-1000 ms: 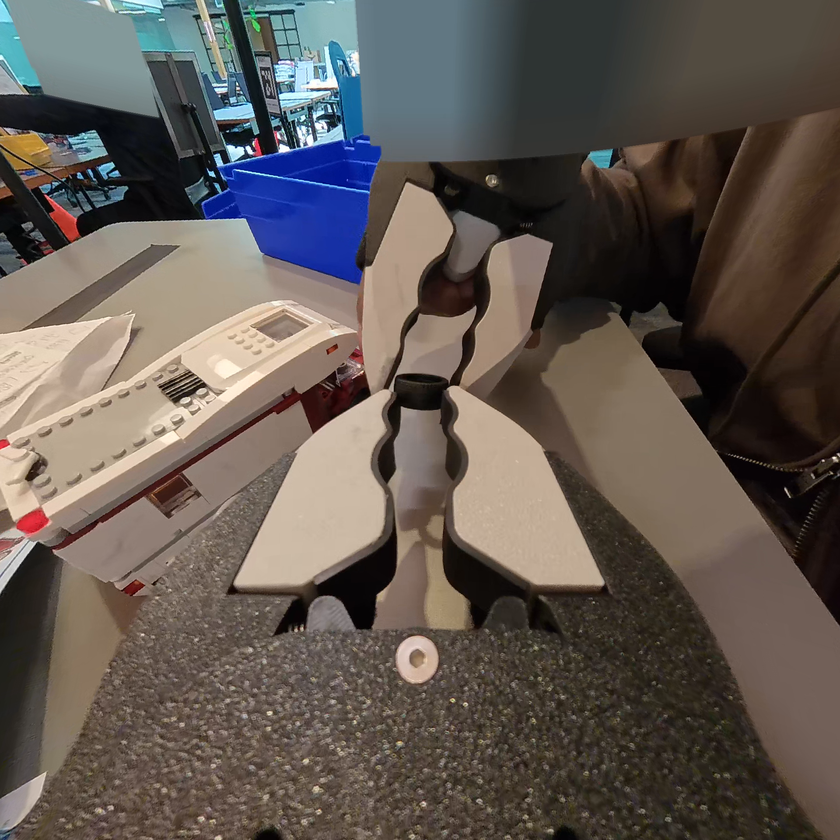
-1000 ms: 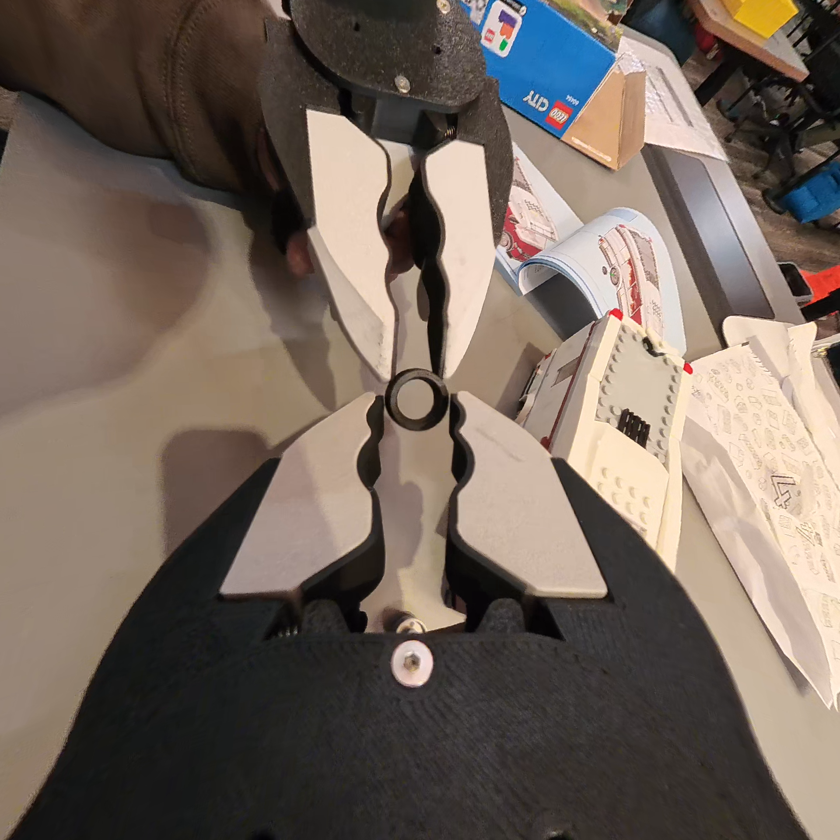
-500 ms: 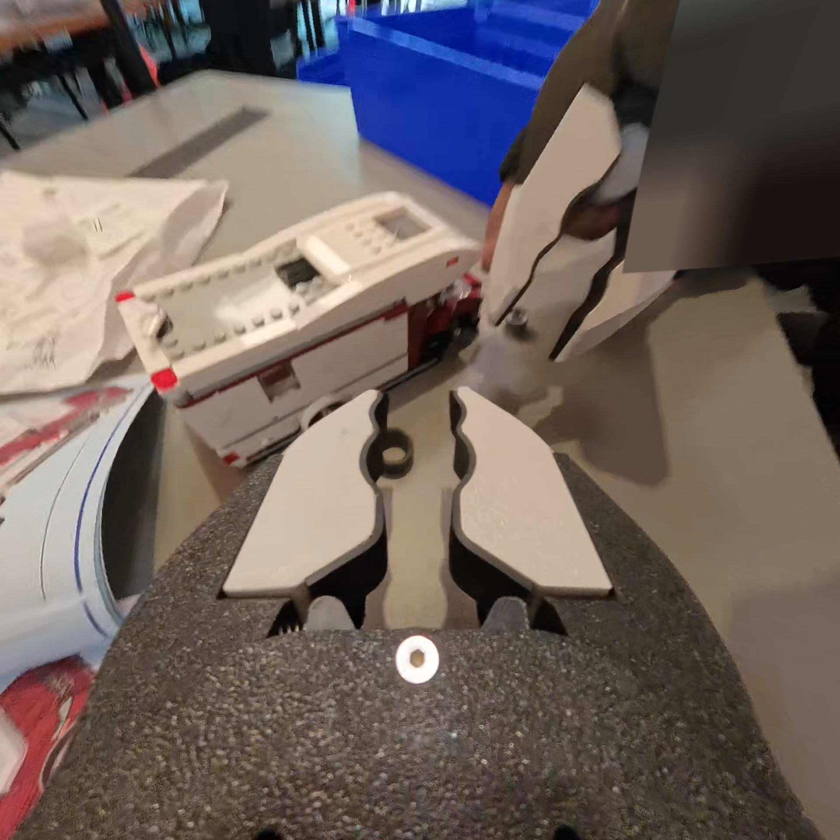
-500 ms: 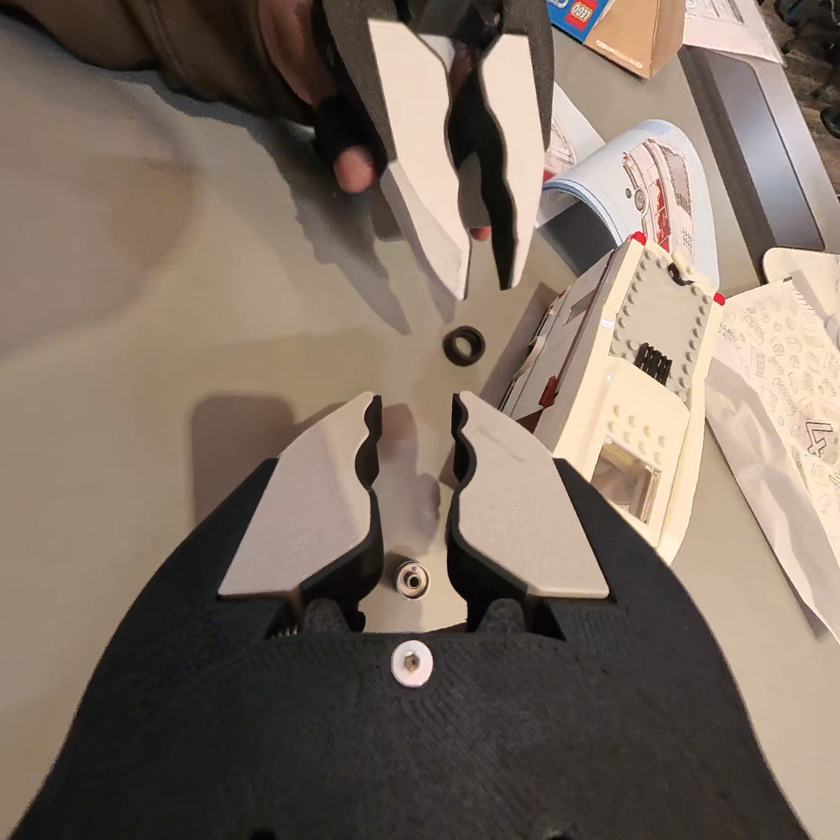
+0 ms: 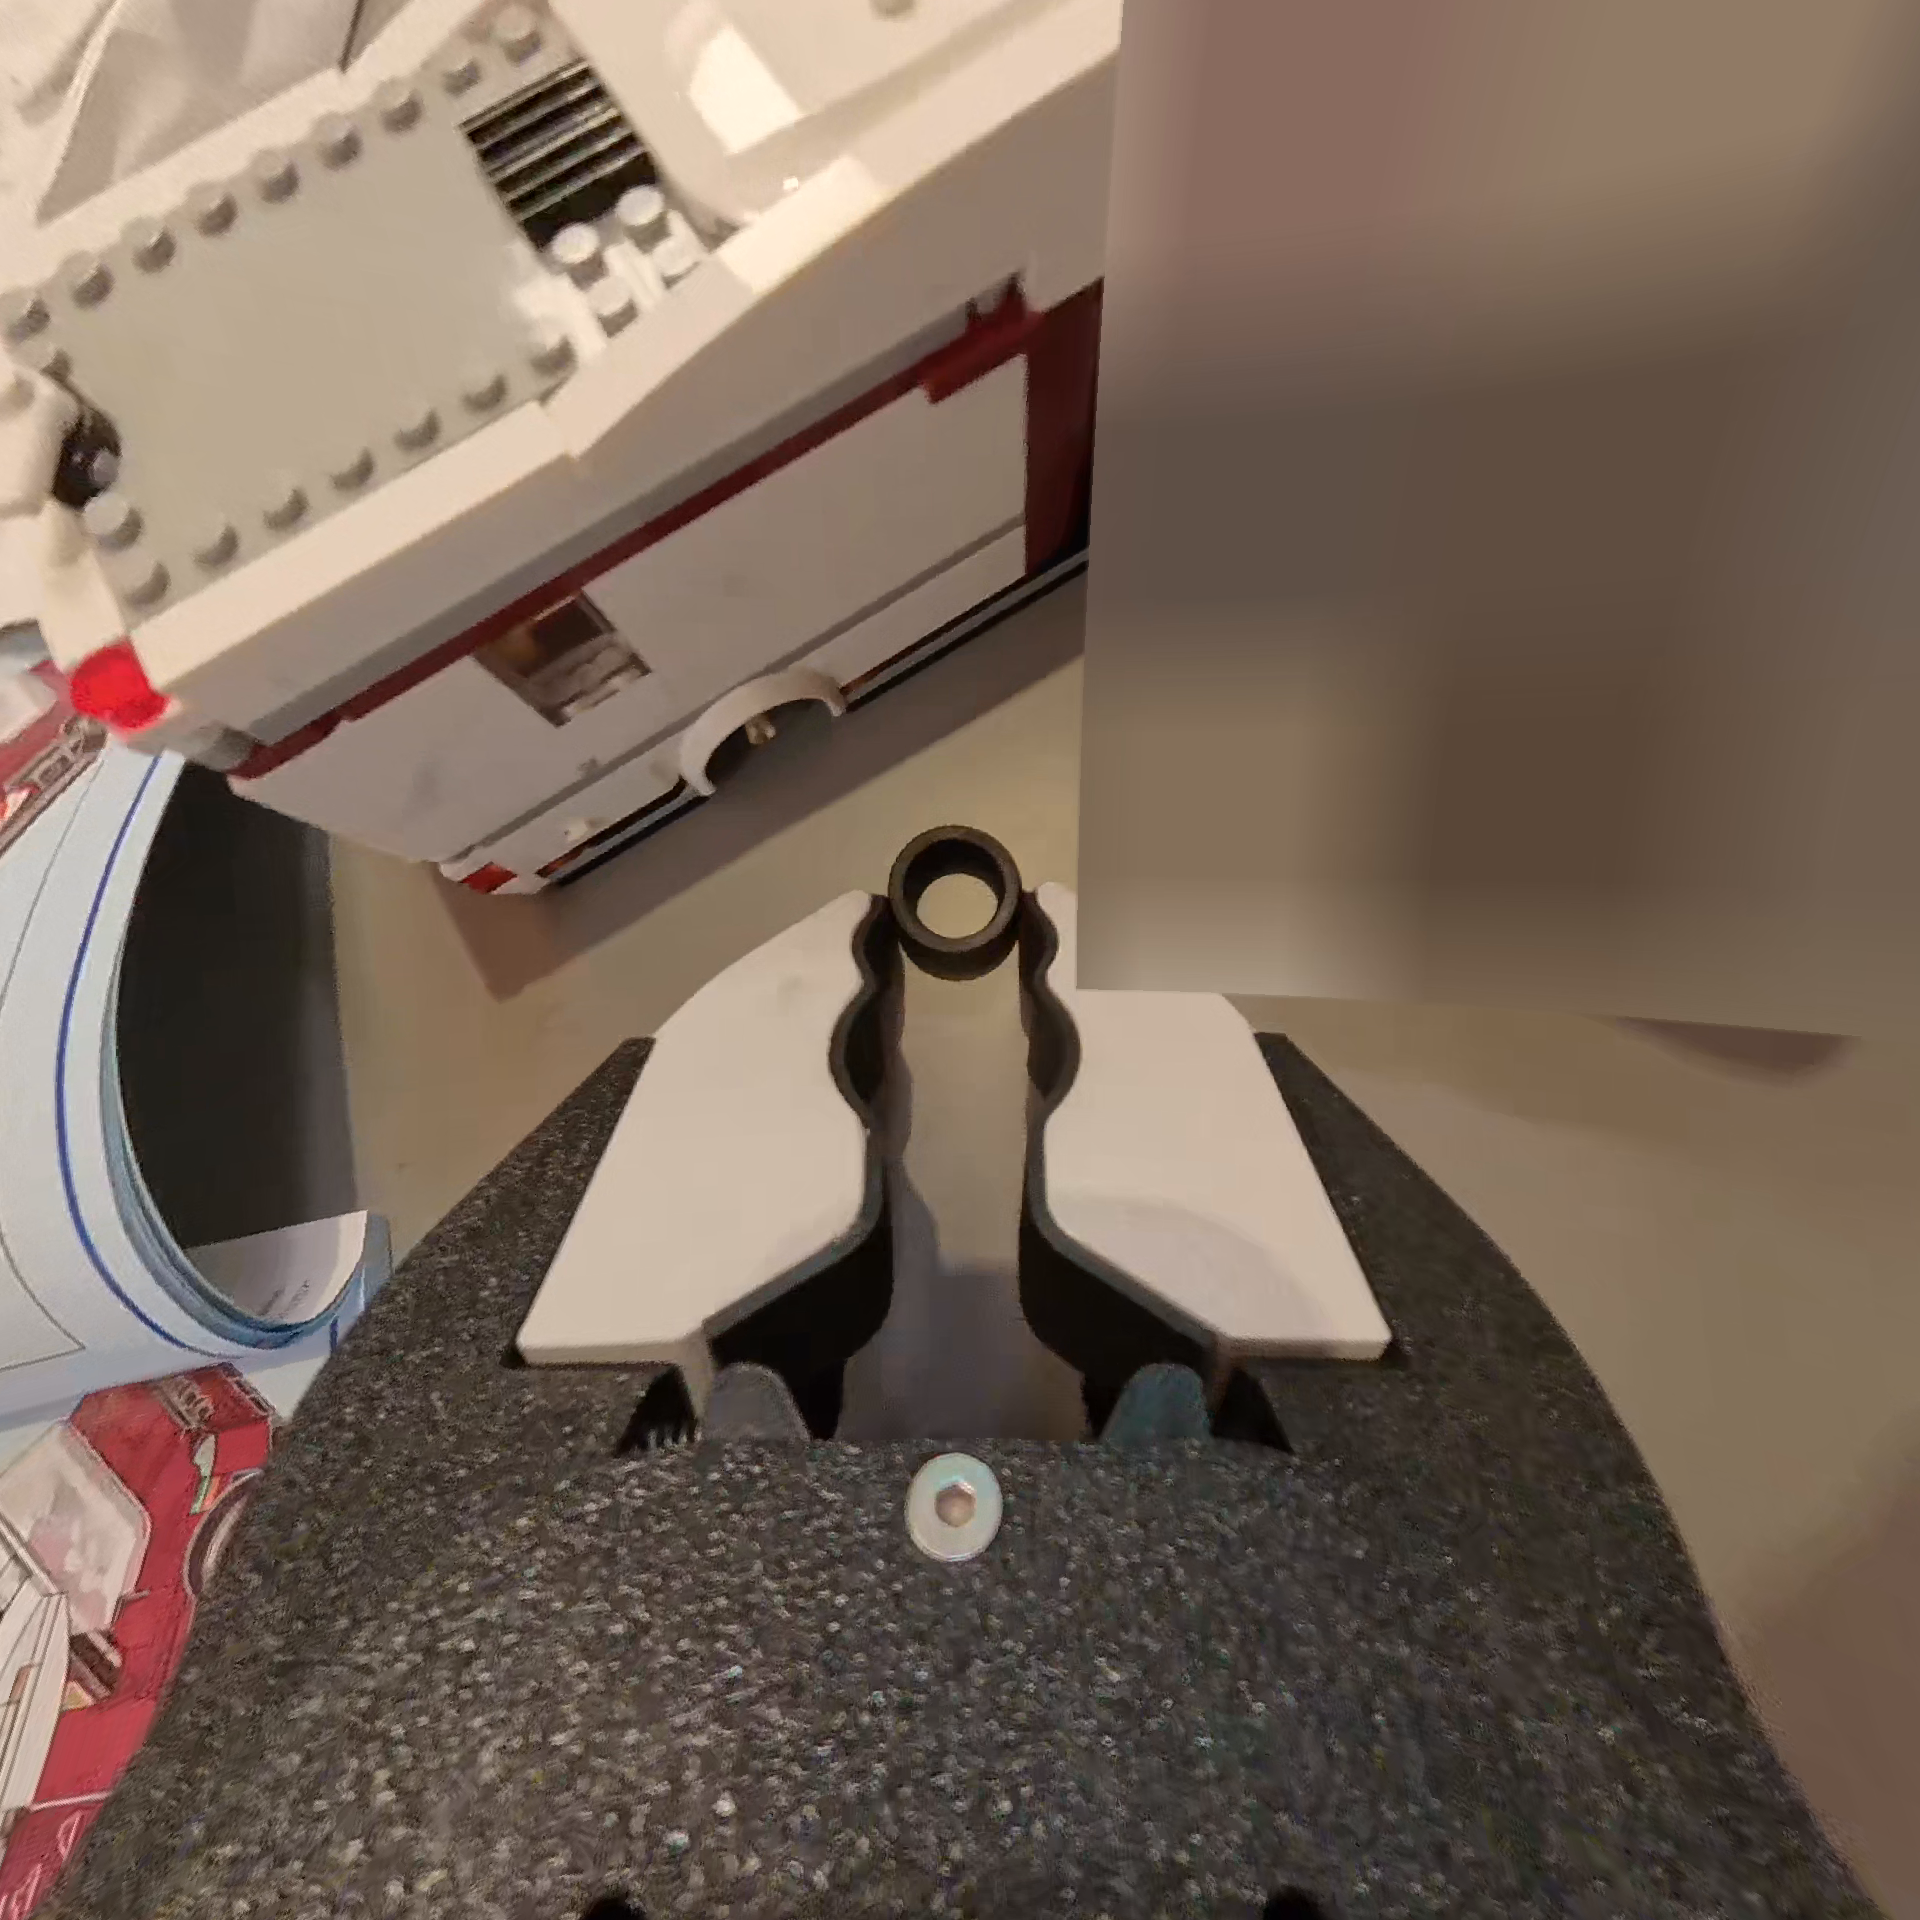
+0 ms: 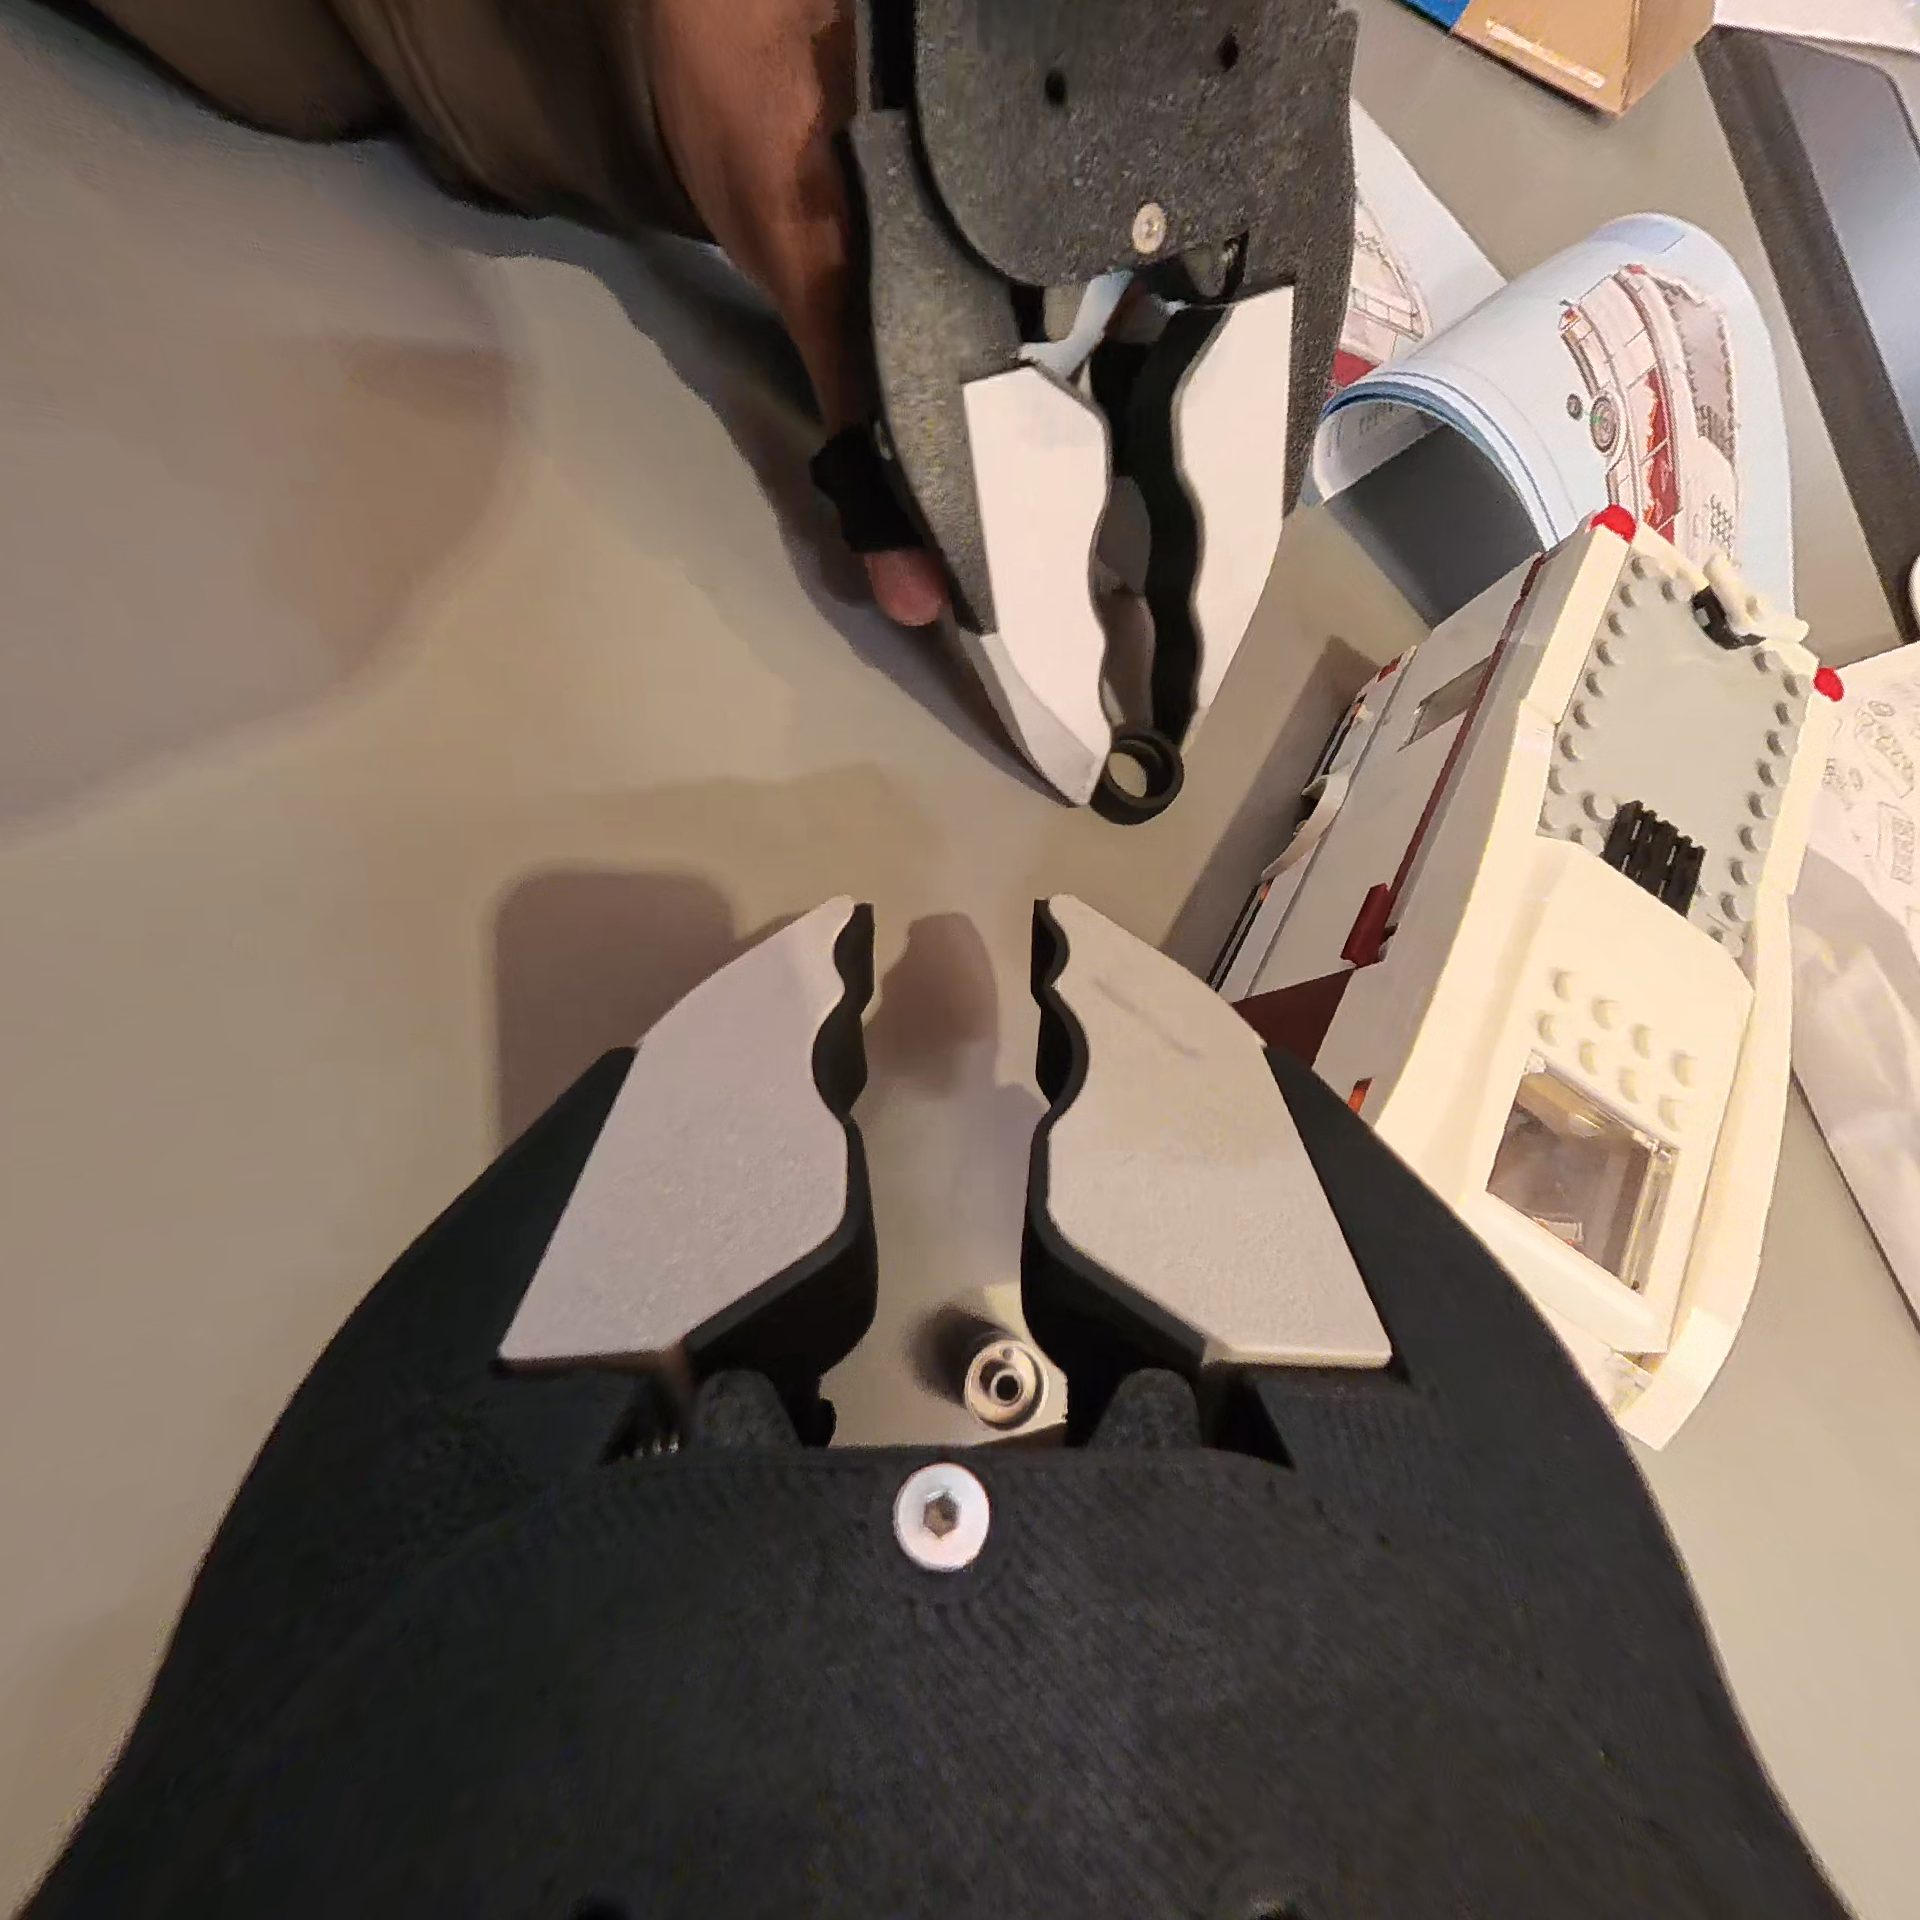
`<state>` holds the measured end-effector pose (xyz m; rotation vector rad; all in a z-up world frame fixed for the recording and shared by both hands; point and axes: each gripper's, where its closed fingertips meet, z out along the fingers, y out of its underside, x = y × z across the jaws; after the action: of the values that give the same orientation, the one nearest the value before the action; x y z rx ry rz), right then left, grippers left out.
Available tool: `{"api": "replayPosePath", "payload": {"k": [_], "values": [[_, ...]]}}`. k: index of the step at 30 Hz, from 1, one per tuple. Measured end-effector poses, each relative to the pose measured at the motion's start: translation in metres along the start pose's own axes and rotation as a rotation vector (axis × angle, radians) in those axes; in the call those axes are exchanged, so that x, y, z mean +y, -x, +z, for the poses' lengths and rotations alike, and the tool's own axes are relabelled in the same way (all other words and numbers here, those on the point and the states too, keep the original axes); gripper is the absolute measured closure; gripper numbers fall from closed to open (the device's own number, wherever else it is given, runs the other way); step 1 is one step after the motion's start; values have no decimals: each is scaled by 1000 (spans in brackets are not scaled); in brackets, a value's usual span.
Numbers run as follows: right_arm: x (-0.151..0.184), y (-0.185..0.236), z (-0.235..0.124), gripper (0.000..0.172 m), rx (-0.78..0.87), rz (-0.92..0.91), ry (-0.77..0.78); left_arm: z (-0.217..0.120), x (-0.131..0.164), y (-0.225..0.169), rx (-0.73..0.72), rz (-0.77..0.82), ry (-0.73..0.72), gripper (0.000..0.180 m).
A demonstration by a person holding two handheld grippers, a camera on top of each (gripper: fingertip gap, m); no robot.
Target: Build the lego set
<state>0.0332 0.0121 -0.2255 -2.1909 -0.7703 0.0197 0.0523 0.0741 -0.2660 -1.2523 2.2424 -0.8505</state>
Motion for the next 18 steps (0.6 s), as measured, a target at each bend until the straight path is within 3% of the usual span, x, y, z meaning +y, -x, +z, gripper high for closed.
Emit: {"api": "replayPosePath", "payload": {"k": [1, 9, 18], "values": [[0, -1, 1, 143, 7, -4, -5, 0, 0, -2, 7, 13, -3, 157], [-2, -8, 2, 145, 78, -93, -51, -17, -14, -39, 146, 254, -166, 157], [-10, 6, 3, 145, 31, -133, -102, -32, -33, -67, 233, 332, -313, 157]]}}
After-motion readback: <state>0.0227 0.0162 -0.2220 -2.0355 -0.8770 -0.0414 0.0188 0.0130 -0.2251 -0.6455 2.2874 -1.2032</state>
